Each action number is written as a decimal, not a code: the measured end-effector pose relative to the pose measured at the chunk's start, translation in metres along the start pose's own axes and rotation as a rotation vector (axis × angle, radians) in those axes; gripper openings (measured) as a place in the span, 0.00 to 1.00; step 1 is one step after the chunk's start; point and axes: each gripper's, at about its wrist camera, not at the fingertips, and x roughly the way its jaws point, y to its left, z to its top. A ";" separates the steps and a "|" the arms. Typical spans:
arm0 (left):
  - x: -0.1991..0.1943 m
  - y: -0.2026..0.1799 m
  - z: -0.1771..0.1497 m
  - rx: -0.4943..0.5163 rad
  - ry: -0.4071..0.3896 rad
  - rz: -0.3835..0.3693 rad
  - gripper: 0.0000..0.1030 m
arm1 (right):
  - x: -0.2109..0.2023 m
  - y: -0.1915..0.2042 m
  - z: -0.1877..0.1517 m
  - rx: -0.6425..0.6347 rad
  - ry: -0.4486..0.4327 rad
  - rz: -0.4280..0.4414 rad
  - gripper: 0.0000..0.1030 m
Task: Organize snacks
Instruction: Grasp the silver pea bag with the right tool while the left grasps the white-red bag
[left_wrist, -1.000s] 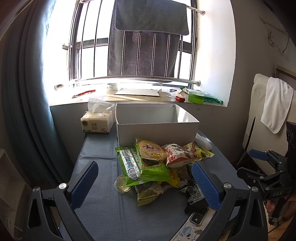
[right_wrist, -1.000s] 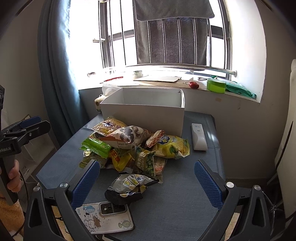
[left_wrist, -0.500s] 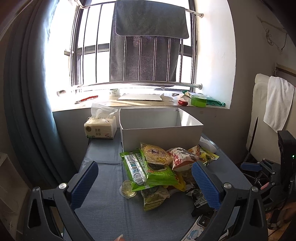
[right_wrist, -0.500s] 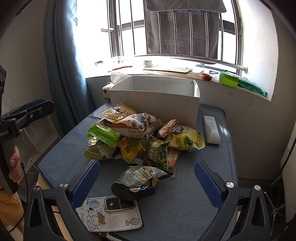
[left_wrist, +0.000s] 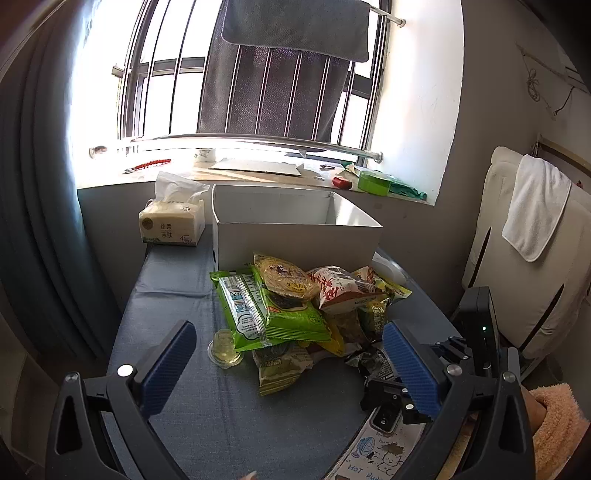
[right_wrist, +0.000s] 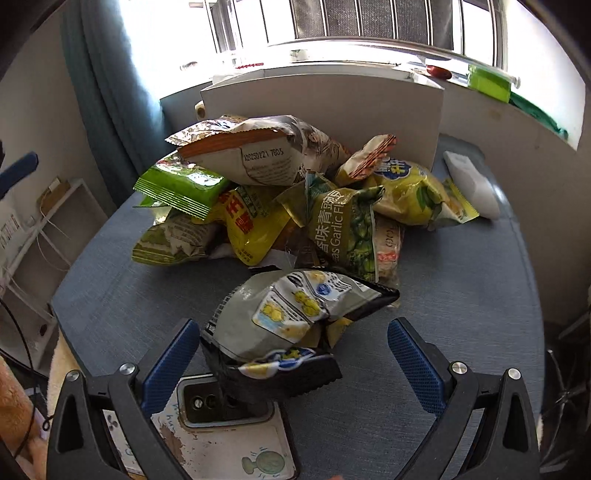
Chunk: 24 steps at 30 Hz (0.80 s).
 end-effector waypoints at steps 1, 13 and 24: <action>0.001 0.001 -0.001 -0.004 0.004 -0.003 1.00 | 0.003 0.000 0.000 -0.002 0.011 0.016 0.95; 0.020 -0.014 0.000 0.067 0.025 -0.015 1.00 | -0.053 -0.016 -0.021 0.076 -0.103 0.093 0.61; 0.122 -0.086 0.006 0.558 0.124 0.120 1.00 | -0.121 -0.068 -0.038 0.254 -0.266 0.139 0.61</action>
